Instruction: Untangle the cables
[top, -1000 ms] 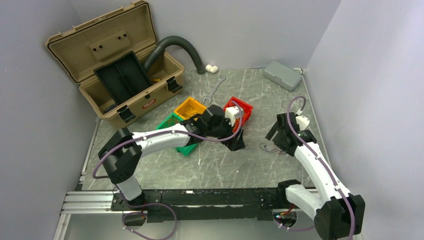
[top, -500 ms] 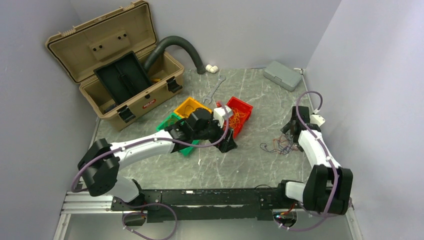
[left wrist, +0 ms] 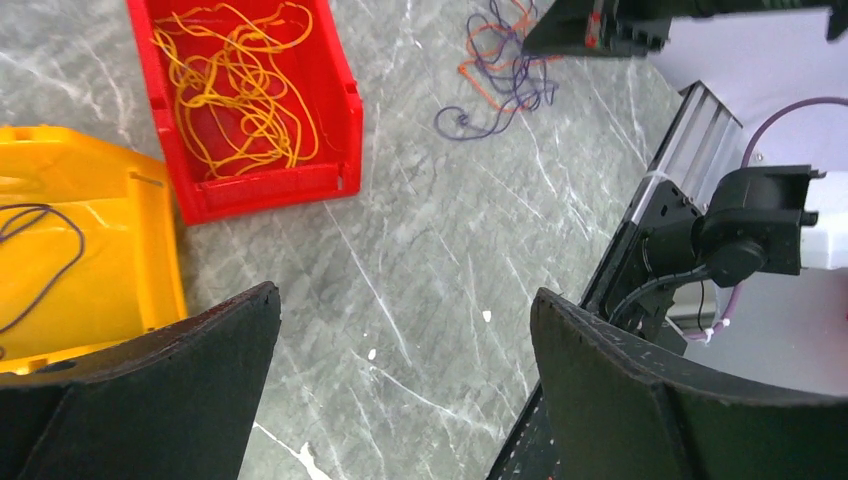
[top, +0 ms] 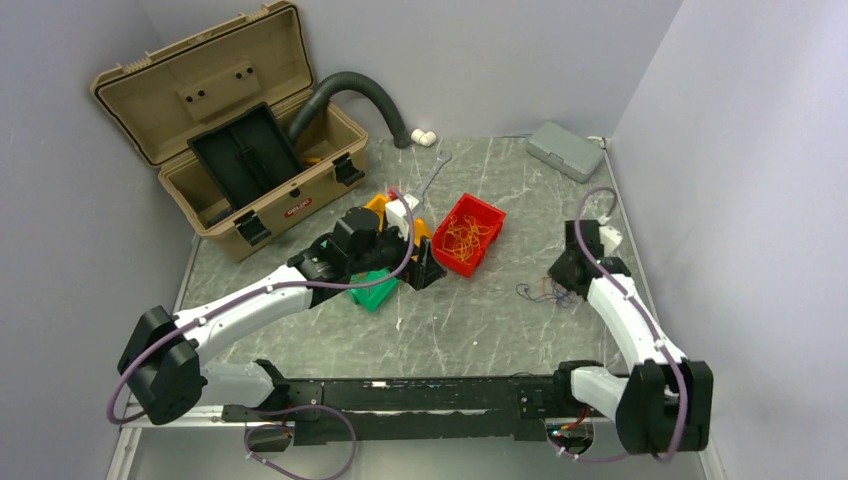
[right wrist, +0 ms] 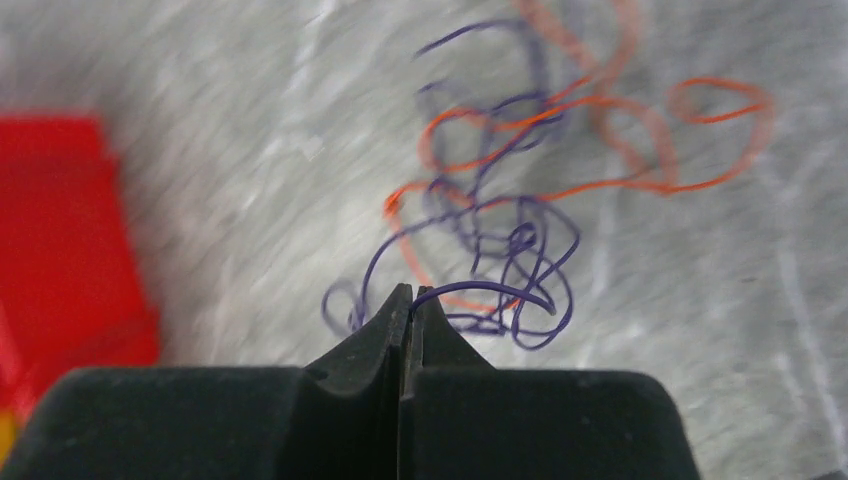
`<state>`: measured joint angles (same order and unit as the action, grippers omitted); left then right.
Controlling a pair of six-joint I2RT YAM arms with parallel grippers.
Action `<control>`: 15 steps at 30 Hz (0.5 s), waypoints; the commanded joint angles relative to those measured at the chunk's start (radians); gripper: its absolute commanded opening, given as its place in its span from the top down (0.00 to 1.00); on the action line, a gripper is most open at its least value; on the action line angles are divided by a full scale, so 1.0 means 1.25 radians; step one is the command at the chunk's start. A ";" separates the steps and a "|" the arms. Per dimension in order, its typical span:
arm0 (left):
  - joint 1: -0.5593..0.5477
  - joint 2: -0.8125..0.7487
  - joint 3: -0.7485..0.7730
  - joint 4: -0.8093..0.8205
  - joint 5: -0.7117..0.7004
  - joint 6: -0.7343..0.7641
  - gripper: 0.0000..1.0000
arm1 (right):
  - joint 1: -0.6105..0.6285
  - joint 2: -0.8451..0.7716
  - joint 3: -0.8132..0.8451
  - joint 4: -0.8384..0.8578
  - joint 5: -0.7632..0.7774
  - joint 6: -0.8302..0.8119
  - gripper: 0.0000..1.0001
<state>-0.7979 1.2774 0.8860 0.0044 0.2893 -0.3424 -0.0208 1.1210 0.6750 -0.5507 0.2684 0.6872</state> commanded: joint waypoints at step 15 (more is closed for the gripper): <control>0.039 -0.045 -0.038 0.002 0.022 -0.015 0.03 | 0.590 -0.162 0.048 0.167 -0.440 0.234 0.70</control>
<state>-0.7521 1.2343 0.8227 -0.0196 0.2955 -0.3542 0.7059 0.9073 0.6434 -0.4278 -0.2104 0.9817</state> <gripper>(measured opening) 0.970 0.062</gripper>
